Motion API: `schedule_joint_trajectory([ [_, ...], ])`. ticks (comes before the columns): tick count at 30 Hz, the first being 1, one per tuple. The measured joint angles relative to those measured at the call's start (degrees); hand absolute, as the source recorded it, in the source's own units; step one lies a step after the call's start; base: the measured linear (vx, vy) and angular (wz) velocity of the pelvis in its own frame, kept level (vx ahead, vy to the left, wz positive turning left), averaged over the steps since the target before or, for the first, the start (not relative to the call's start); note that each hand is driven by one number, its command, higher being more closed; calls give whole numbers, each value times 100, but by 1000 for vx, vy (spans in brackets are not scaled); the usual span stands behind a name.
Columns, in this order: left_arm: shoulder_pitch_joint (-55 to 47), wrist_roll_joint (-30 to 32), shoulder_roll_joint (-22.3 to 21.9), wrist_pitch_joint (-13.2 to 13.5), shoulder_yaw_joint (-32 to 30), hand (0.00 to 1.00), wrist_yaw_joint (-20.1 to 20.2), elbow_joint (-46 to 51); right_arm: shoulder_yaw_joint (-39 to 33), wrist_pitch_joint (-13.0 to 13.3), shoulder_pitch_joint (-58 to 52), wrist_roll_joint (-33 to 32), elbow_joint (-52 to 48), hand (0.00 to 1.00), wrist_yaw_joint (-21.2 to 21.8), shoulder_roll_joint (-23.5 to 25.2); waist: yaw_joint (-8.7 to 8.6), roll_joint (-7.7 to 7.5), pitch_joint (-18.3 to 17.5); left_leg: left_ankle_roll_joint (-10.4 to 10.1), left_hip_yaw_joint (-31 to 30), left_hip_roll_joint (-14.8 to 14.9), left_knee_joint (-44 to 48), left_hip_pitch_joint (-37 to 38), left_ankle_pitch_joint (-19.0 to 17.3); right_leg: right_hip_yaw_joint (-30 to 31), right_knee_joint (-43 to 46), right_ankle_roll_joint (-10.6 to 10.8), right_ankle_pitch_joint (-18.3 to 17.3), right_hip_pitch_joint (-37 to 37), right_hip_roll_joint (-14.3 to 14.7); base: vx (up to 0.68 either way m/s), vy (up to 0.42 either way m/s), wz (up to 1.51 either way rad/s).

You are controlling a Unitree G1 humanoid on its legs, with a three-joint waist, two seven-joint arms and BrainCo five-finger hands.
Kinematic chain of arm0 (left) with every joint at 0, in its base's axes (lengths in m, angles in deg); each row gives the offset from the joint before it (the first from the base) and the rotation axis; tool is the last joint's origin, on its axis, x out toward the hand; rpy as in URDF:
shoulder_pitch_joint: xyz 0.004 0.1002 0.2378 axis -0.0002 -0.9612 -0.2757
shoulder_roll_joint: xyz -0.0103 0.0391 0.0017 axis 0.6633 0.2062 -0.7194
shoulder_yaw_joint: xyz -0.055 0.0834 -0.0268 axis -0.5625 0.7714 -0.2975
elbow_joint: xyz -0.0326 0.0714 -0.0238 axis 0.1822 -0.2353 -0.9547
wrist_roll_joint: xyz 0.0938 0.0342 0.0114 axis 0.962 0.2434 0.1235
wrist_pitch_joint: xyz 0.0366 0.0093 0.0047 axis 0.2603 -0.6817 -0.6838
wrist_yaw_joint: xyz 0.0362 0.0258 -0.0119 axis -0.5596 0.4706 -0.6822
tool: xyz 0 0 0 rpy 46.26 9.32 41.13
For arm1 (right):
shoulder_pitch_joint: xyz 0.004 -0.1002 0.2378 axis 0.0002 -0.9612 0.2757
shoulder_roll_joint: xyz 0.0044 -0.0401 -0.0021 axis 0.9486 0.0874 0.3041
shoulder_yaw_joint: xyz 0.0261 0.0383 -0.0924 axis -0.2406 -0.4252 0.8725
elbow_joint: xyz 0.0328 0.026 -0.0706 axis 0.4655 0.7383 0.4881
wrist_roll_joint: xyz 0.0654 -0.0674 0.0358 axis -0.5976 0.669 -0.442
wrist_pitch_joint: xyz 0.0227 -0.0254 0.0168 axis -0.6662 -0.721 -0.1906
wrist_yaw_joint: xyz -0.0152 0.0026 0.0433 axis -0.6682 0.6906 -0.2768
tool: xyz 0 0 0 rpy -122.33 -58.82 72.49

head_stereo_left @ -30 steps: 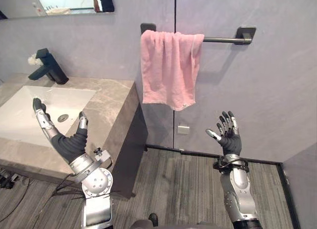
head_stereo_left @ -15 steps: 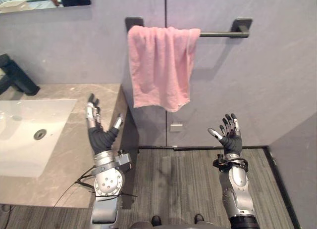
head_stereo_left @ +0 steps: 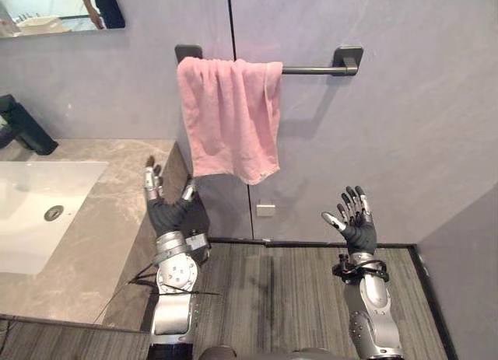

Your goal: Organize washtable

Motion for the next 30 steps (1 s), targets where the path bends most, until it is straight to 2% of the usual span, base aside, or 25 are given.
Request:
schedule_joint_trajectory([
  [2,1,7,-46,0,-61,0,-55,5,-63,-1,-14,0,-183,0,-3,-88,-17,29,2,-70,-58,-62,-169,-16,82,-46,-1,-6,-24,-26,-41,56,-33,28],
  [3,1,10,-38,-2,-78,0,-114,15,-132,0,-11,-1,-285,0,-14,-112,-28,-1,23,-155,-146,-141,-24,-149,163,-51,-128,-13,-21,26,-131,51,14,19],
  [4,-1,17,-12,-1,-79,0,-124,27,-162,6,-8,0,-325,0,-17,-111,-23,-74,67,-184,-179,-195,6,-233,82,-50,-214,-13,6,70,-178,77,29,17],
  [6,-69,126,3,7,-88,0,-225,243,-210,47,98,0,-325,0,-52,-116,-11,10,83,-211,-322,-307,-697,-364,91,-84,-662,48,190,382,-292,95,78,2],
  [8,-73,174,4,36,-83,0,-229,484,-285,61,284,15,-322,0,-121,-117,17,166,166,-192,-465,-267,-777,-712,103,-93,-983,37,181,672,-316,148,194,-8],
  [9,-115,172,7,126,-33,0,-217,602,-335,99,398,44,-322,0,-317,-120,114,241,174,-176,-466,-225,-830,-858,246,-43,-1140,99,148,824,-344,236,313,-30],
  [10,-174,164,8,153,-2,0,-214,699,-344,122,438,63,-319,0,-413,-136,164,249,173,-157,-410,-207,-779,-854,446,34,-1180,167,108,848,-366,299,355,-55],
  [11,-299,159,10,258,67,0,-195,856,-343,171,477,111,-324,0,-559,-122,281,185,134,175,-198,-299,-590,-830,591,167,-1232,308,15,962,-501,294,328,-46],
  [12,-349,138,12,296,104,0,-177,952,-342,250,477,247,-339,0,-665,-75,271,28,58,359,-43,-466,-373,-926,367,184,-1264,348,-55,1003,-749,361,347,-32],
  [14,-355,77,38,336,204,0,-134,929,-387,275,528,367,-326,0,-765,-74,295,-122,33,512,128,-633,-221,-1010,146,218,-1020,479,-45,826,-949,359,305,-24],
  [15,-405,-80,38,320,292,0,-35,836,-427,261,596,546,-306,0,-801,-20,284,-128,28,673,317,-688,-203,-970,73,303,-382,533,-25,456,-1040,338,247,-42],
  [16,-425,-134,37,318,317,0,23,790,-465,257,614,603,-299,0,-814,21,286,-128,30,725,394,-702,-219,-894,42,303,-107,582,-2,326,-1071,347,239,-50],
  [17,-446,-210,43,314,354,0,68,682,-515,255,639,687,-248,0,-849,82,278,-128,31,760,497,-718,-266,-745,28,290,275,748,45,175,-1140,375,198,-60],
  [18,-453,-288,98,282,384,0,153,503,-601,241,690,715,-31,0,-884,131,283,-111,51,815,552,-736,-517,-301,-13,225,888,861,-23,9,-1111,367,175,-67],
  [20,-450,-287,169,252,400,0,182,395,-660,233,675,715,95,0,-870,179,266,-91,57,817,620,-733,-843,150,-19,101,1298,845,-170,-144,-1023,316,104,-56],
  [21,-435,-286,202,254,401,0,219,361,-728,233,619,715,128,0,-838,206,227,-85,56,804,656,-715,-1056,427,-27,101,1322,794,-257,-380,-809,253,33,-34],
  [24,-408,-286,273,240,447,0,320,98,-881,228,500,710,131,0,-760,197,76,-82,58,746,663,-698,-1103,574,-61,192,775,800,-287,-700,-474,219,-25,2],
  [25,-562,-290,238,316,455,0,277,30,-987,228,388,697,133,0,-756,197,73,-88,56,614,650,-700,-1075,679,-145,266,244,566,-28,-681,-373,209,-62,26],
  [26,-613,-316,218,328,495,0,310,-13,-1082,226,284,690,170,0,-757,170,80,-69,57,499,608,-696,-997,743,-237,258,24,452,410,-654,-334,256,-75,41],
  [27,-739,-460,169,327,518,0,449,-50,-1142,178,196,650,317,0,-753,49,134,66,-16,465,539,-578,-949,775,-262,120,-182,382,485,-428,-268,216,-64,36],
  [30,-964,-897,173,371,508,0,819,-48,-1036,16,158,569,429,0,-628,-88,292,221,-106,387,456,-437,-1032,776,-260,43,-461,320,526,-275,-142,185,-90,14],
])
